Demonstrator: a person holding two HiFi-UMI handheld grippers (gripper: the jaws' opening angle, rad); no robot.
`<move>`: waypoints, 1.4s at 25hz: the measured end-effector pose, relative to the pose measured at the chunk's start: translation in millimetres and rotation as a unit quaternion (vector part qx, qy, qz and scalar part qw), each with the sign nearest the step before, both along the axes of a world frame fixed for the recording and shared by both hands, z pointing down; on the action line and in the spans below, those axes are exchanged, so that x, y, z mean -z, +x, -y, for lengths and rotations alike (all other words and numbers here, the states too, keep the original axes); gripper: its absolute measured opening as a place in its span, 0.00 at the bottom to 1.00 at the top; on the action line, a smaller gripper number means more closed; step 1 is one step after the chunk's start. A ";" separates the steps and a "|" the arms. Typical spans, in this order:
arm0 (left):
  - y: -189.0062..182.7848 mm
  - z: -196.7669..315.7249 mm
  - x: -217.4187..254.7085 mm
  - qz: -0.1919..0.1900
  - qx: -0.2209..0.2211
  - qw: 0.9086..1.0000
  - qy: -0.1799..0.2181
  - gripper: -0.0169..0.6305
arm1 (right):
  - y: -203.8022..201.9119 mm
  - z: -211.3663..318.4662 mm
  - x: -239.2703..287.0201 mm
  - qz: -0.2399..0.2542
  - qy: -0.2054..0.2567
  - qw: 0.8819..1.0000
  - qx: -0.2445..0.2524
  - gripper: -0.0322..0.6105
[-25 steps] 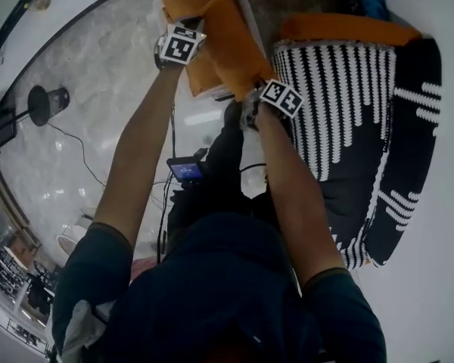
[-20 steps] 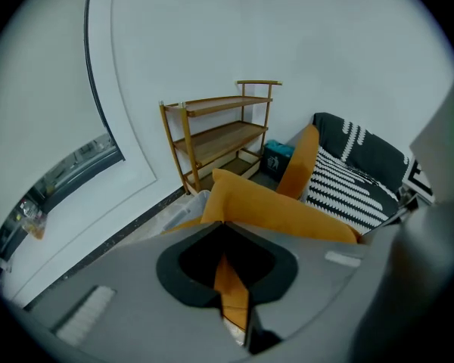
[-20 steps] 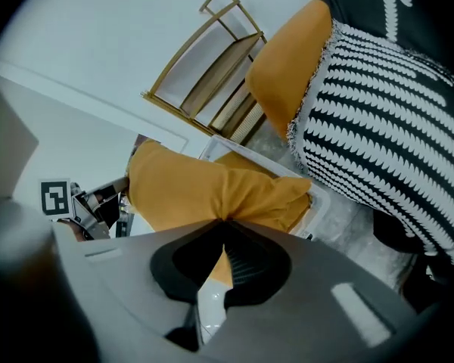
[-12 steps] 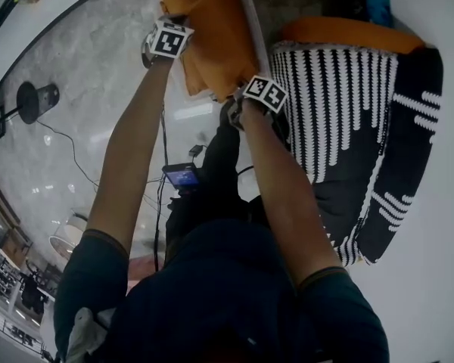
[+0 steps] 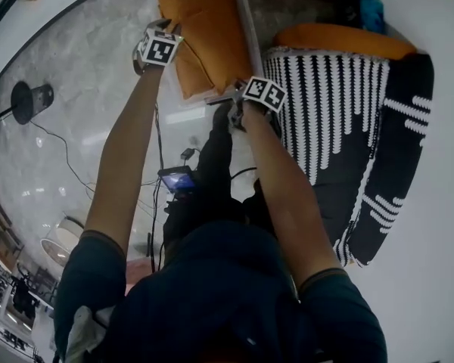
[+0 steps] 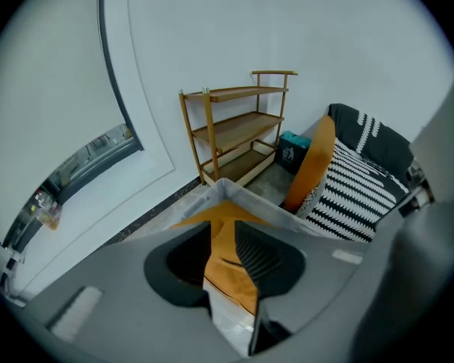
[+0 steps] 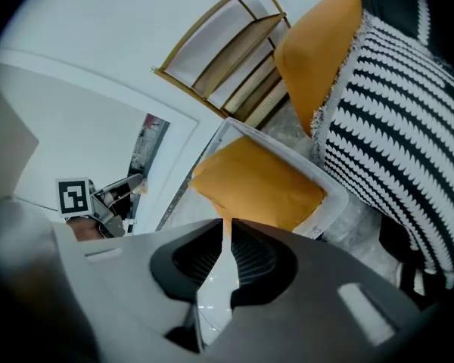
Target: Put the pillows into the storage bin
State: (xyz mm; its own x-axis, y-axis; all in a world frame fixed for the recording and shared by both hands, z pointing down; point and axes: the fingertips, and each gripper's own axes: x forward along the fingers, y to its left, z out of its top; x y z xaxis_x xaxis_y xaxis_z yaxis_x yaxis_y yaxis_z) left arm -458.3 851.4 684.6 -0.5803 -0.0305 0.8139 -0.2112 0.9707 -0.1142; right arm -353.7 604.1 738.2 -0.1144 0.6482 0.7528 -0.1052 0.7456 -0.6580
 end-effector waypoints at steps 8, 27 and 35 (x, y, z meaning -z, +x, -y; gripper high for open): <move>42.7 14.9 137.1 0.107 0.035 0.994 0.008 0.13 | -26.6 36.1 133.2 0.135 -0.084 0.986 0.040 0.08; 261.0 151.5 522.5 0.395 0.069 0.916 -0.010 0.12 | 46.2 167.6 625.2 0.606 -0.161 0.743 0.233 0.06; 321.5 210.0 557.0 0.425 0.093 0.900 -0.024 0.12 | 87.8 216.1 646.7 0.620 -0.181 0.722 0.249 0.06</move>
State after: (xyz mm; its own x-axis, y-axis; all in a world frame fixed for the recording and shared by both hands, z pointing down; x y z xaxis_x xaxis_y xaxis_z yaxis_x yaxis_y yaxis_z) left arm -136.8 641.4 127.6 -0.9853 0.1554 0.0714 0.1384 0.9698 -0.2010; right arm -265.8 388.0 91.5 -0.2405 0.9697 0.0432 0.9534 0.2443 -0.1771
